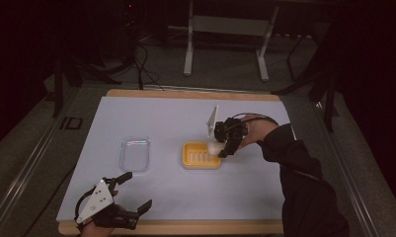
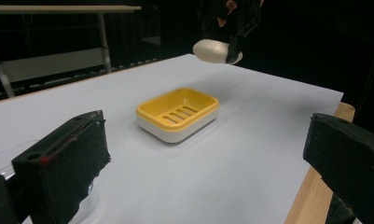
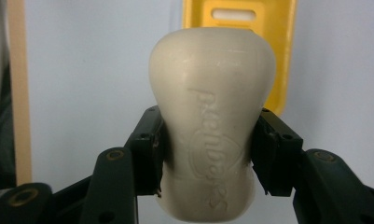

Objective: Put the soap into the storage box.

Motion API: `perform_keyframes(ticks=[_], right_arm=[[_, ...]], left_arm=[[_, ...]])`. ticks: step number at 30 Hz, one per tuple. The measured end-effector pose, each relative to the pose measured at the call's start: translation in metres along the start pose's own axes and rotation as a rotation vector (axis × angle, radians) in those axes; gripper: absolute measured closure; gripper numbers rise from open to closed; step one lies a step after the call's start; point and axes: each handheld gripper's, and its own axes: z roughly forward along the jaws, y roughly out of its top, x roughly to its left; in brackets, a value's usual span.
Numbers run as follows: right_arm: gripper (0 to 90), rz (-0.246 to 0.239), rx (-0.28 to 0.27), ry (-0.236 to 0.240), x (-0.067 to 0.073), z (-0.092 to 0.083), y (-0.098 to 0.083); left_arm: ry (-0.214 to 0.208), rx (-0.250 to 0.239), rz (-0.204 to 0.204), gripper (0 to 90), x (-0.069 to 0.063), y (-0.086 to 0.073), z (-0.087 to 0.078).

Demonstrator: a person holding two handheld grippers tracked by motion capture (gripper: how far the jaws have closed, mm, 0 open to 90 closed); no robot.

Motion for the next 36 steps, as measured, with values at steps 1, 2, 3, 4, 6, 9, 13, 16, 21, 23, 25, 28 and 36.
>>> perform_keyframes(ticks=[1, 2, 3, 4, 6, 9, 13, 16, 21, 23, 25, 28, 36], right_arm=[[49.8, -0.002, -0.002, 0.001, 0.000, 0.001, 0.001], [49.9, -0.009, -0.006, 0.003, 0.000, 0.002, 0.003], [49.9, -0.007, -0.007, 0.005, 0.000, 0.003, 0.005], [49.8, -0.015, -0.010, 0.005, -0.001, 0.004, 0.006], [49.8, -0.020, -0.023, 0.010, -0.001, 0.005, 0.009], [49.8, -0.038, -0.030, 0.016, -0.001, 0.007, 0.016], [49.8, -0.059, -0.034, 0.025, -0.003, 0.013, 0.023], [49.8, -0.060, -0.043, 0.017, -0.006, 0.017, 0.026], [49.8, -0.058, -0.084, 0.015, -0.011, 0.024, 0.028], [49.8, -0.062, -0.080, 0.014, -0.011, 0.029, 0.028], [49.8, -0.055, -0.067, 0.012, -0.013, 0.036, 0.028], [49.8, -0.052, -0.083, 0.009, -0.015, 0.046, 0.027], [49.8, -0.055, -0.115, -0.008, -0.022, 0.064, 0.023]], left_arm=[[0.000, 0.000, 0.001, 0.2, 0.000, 0.000, 0.000], [0.000, 0.000, 0.001, 0.2, 0.000, 0.000, 0.000], [-0.001, 0.001, 0.001, 0.2, 0.000, 0.000, 0.000], [-0.002, 0.000, 0.001, 0.2, 0.000, 0.000, 0.000], [-0.003, 0.000, 0.001, 0.2, 0.000, 0.000, 0.000], [-0.006, 0.000, -0.001, 0.2, 0.000, 0.000, 0.000], [-0.009, 0.000, 0.002, 0.2, 0.000, 0.000, 0.000], [-0.010, -0.003, 0.001, 0.2, 0.000, 0.000, 0.000], [-0.011, -0.002, 0.002, 0.2, -0.001, 0.000, 0.000], [-0.012, -0.001, 0.001, 0.2, -0.001, 0.000, 0.000], [-0.014, -0.001, 0.001, 0.2, -0.001, -0.001, 0.000], [-0.018, 0.004, 0.006, 0.2, -0.001, 0.000, 0.000], [-0.024, 0.008, 0.003, 0.2, -0.001, -0.001, 0.000]])
